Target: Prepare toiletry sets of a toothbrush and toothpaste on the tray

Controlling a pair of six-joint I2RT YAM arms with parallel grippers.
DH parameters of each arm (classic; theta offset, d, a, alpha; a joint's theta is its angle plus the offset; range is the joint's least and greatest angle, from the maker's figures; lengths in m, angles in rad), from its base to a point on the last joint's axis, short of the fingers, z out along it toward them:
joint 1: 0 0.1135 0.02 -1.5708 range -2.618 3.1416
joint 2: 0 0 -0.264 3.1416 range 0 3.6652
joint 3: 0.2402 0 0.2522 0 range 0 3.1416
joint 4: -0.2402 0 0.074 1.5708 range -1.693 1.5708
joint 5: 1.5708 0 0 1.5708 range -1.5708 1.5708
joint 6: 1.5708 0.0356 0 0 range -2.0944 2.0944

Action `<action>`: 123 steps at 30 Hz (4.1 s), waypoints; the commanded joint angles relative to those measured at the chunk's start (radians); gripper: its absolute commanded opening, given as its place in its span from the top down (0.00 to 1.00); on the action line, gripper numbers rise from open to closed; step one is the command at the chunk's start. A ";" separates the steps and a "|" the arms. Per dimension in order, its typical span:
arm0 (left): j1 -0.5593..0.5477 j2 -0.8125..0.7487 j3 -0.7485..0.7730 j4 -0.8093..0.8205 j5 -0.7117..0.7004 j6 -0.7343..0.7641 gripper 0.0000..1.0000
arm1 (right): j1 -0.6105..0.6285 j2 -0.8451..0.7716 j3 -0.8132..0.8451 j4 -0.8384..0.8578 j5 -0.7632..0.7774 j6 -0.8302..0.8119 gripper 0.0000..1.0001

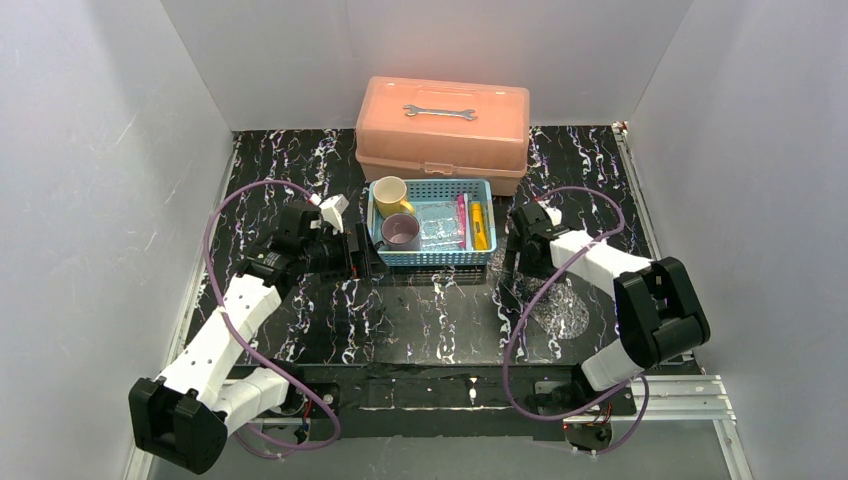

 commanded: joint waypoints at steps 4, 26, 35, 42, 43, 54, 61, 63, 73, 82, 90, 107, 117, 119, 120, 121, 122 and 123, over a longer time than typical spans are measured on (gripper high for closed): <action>-0.001 -0.030 0.008 -0.031 -0.009 0.020 0.07 | 0.044 -0.133 -0.075 -0.090 0.024 0.058 0.04; -0.002 -0.037 0.012 -0.046 -0.044 0.031 0.07 | 0.056 -0.066 0.128 -0.051 0.135 0.063 0.02; -0.001 -0.037 0.015 -0.048 -0.042 0.034 0.07 | 0.009 0.017 0.159 0.009 0.082 0.046 0.02; -0.001 -0.035 0.015 -0.048 -0.035 0.034 0.07 | 0.001 0.061 0.126 0.063 0.036 0.033 0.02; -0.001 -0.035 0.015 -0.047 -0.037 0.035 0.07 | 0.000 0.073 0.127 0.063 0.035 0.029 0.02; -0.001 -0.032 0.015 -0.048 -0.039 0.037 0.07 | -0.003 0.122 0.074 0.073 0.013 -0.004 0.00; -0.001 -0.031 0.017 -0.048 -0.040 0.037 0.07 | -0.002 0.100 0.007 0.064 0.000 -0.029 0.00; -0.001 -0.032 0.018 -0.049 -0.041 0.037 0.07 | -0.002 0.081 -0.012 0.059 0.002 -0.035 0.00; -0.001 -0.046 0.021 -0.057 -0.059 0.041 0.07 | 0.031 -0.020 -0.077 0.011 -0.042 -0.057 0.00; 0.000 -0.051 0.023 -0.060 -0.068 0.044 0.06 | 0.134 -0.093 -0.098 -0.034 -0.078 -0.078 0.00; 0.001 -0.052 0.024 -0.064 -0.079 0.046 0.06 | 0.273 -0.090 -0.102 -0.030 -0.070 -0.059 0.05; -0.001 -0.065 0.032 -0.087 -0.138 0.050 0.06 | 0.539 0.069 0.008 0.016 -0.003 0.062 0.04; -0.001 -0.132 0.036 -0.113 -0.277 0.052 0.06 | 0.684 0.227 0.134 0.066 -0.001 0.043 0.04; 0.000 -0.144 0.037 -0.118 -0.302 0.052 0.06 | 0.710 0.260 0.163 0.070 -0.004 0.024 0.04; -0.001 -0.150 0.037 -0.119 -0.314 0.052 0.06 | 0.722 0.276 0.176 0.071 -0.004 0.014 0.04; 0.000 -0.155 0.037 -0.123 -0.326 0.051 0.06 | 0.734 0.289 0.189 0.072 -0.005 0.007 0.04; -0.002 -0.160 0.038 -0.125 -0.337 0.051 0.06 | 0.744 0.303 0.201 0.074 -0.007 -0.002 0.04; -0.001 -0.167 0.038 -0.126 -0.348 0.049 0.06 | 0.754 0.313 0.213 0.076 -0.009 -0.009 0.04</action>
